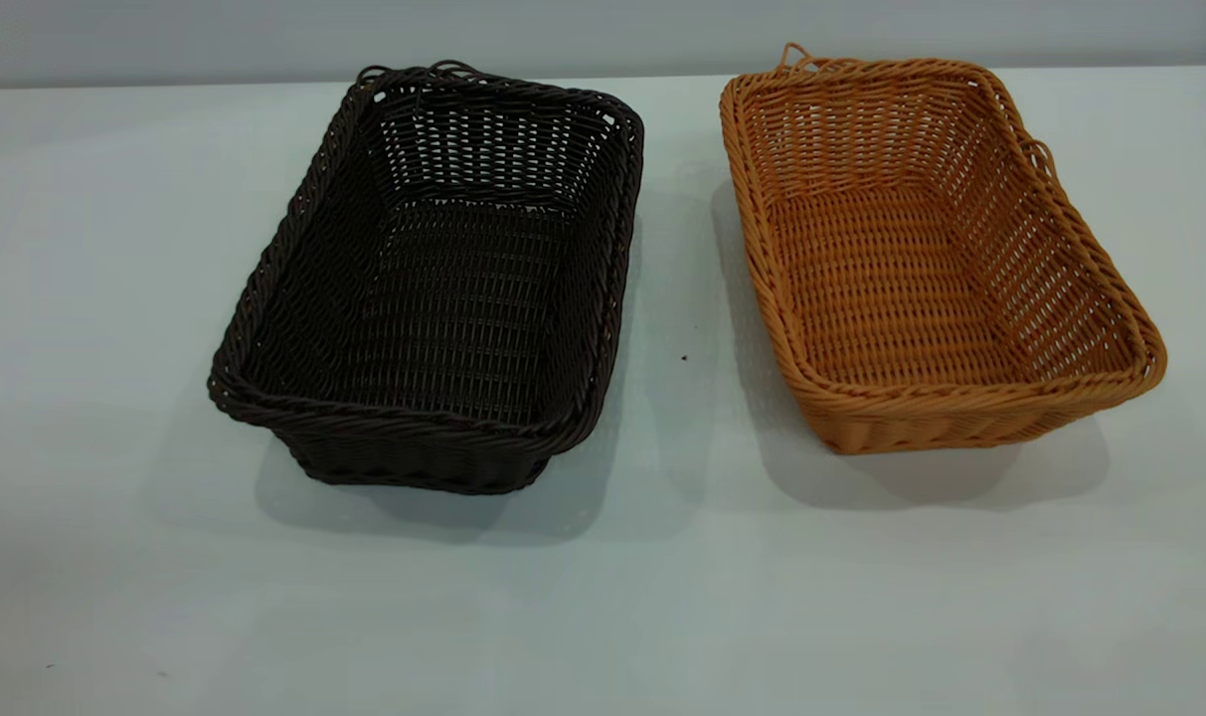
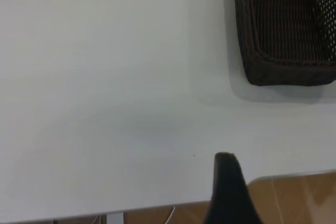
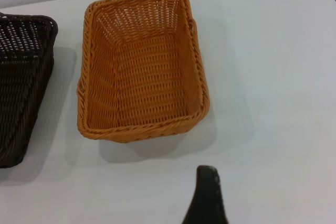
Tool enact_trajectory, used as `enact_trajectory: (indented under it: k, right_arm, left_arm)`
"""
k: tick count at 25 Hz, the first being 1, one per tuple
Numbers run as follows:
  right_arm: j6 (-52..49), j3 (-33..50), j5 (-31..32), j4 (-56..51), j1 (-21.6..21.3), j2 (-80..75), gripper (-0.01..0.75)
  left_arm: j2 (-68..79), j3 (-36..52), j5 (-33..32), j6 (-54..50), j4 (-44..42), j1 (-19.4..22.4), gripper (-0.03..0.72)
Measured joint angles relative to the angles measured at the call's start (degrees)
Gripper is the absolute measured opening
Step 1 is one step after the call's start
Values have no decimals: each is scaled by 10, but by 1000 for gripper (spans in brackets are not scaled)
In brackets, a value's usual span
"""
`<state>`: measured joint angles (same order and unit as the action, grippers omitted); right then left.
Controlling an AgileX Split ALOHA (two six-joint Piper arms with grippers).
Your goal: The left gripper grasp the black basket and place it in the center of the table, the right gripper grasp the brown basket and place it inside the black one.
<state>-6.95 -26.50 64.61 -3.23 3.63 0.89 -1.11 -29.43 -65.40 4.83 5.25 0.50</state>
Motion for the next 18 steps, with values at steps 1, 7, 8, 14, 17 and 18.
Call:
enact_trajectory:
  k: [1,7,8,14,17,18]
  right_arm:
    - [0,0,0,0,0,0,523]
    - [8,-1,-1,-2,0,-26,526]
    - [18,-1,-1,-7,0,-46,535]
    - [86,-4,-14,-65,0,-243,594]
    - [106,-4,-22,-92,0,-346,595]
    - [113,-4,-29,-110,0,-375,595]
  left_arm:
    - [0,0,5,0,1,0,437]
    - [1,2,100,-1,35,0,437]
    - [6,1,105,-6,38,0,437]
    - [141,2,111,-34,49,0,437]
    - [235,2,136,-14,69,0,454]
    - [264,2,142,4,80,0,463]
